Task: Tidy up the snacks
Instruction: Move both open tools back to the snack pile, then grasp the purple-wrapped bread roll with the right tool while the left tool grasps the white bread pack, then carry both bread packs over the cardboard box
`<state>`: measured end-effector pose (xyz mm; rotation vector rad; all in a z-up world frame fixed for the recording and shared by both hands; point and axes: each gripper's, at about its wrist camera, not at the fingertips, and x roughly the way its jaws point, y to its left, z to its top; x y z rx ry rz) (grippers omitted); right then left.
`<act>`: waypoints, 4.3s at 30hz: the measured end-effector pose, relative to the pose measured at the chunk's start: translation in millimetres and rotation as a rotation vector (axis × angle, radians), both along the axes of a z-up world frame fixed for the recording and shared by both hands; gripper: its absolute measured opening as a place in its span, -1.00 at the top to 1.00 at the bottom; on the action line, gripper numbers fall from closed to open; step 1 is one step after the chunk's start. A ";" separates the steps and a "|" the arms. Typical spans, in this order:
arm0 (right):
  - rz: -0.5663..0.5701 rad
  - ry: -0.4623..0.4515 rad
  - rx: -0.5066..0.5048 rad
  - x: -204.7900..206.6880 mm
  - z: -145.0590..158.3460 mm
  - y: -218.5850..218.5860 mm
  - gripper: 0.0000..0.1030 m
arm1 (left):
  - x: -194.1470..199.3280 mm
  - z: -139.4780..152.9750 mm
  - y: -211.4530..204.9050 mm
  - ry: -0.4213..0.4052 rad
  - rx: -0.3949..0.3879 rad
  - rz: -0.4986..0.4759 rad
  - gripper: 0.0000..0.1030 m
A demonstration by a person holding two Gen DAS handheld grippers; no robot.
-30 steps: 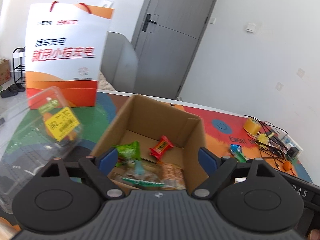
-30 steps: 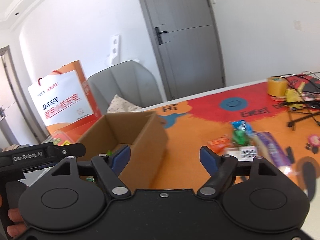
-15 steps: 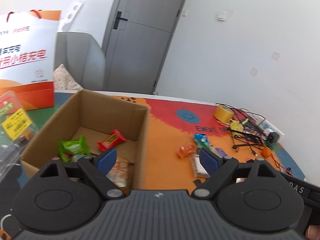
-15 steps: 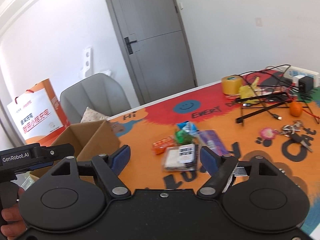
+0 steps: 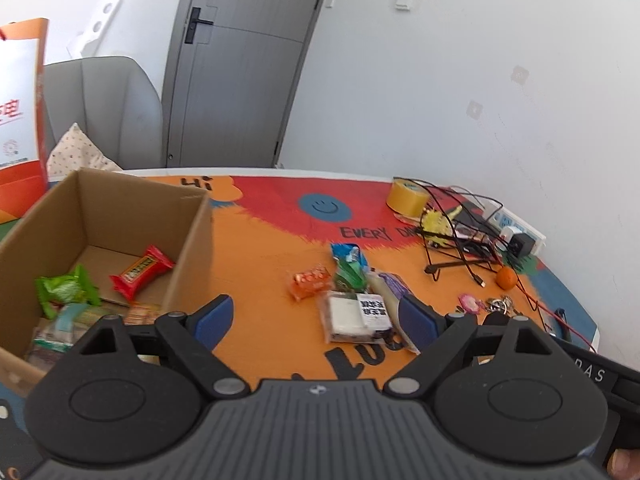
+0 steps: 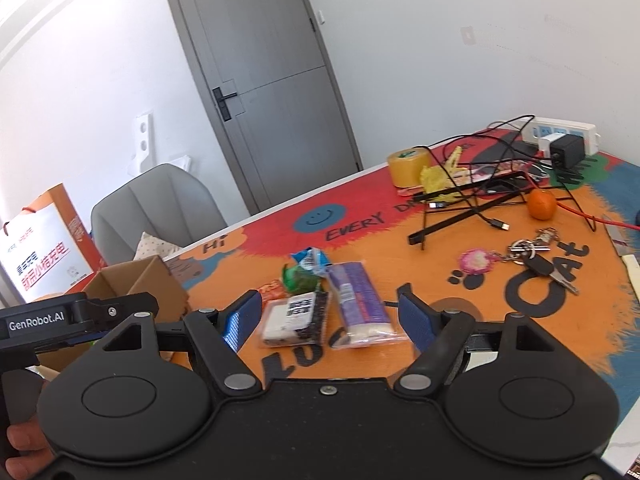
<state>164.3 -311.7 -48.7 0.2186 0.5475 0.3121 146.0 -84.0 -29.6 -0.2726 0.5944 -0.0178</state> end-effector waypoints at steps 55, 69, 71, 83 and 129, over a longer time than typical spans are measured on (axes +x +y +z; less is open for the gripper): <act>0.014 0.198 0.045 77.5 -73.4 -22.1 0.25 | 124.6 -83.3 -62.0 0.225 0.063 -0.039 -0.56; -0.006 0.167 -0.011 91.6 -70.6 -2.8 -0.29 | 104.0 -73.3 -38.8 0.201 0.048 -0.031 -0.09; -0.016 0.176 -0.025 92.9 -73.2 1.8 -0.28 | 100.4 -71.1 -34.0 0.192 0.041 -0.026 -0.09; -0.018 0.166 0.013 71.0 -70.9 8.0 0.39 | 75.2 -57.7 -16.7 0.154 0.020 -0.003 -0.09; 0.154 0.017 0.063 6.9 0.1 91.5 0.40 | -27.4 17.2 73.5 -0.060 -0.037 0.141 -0.07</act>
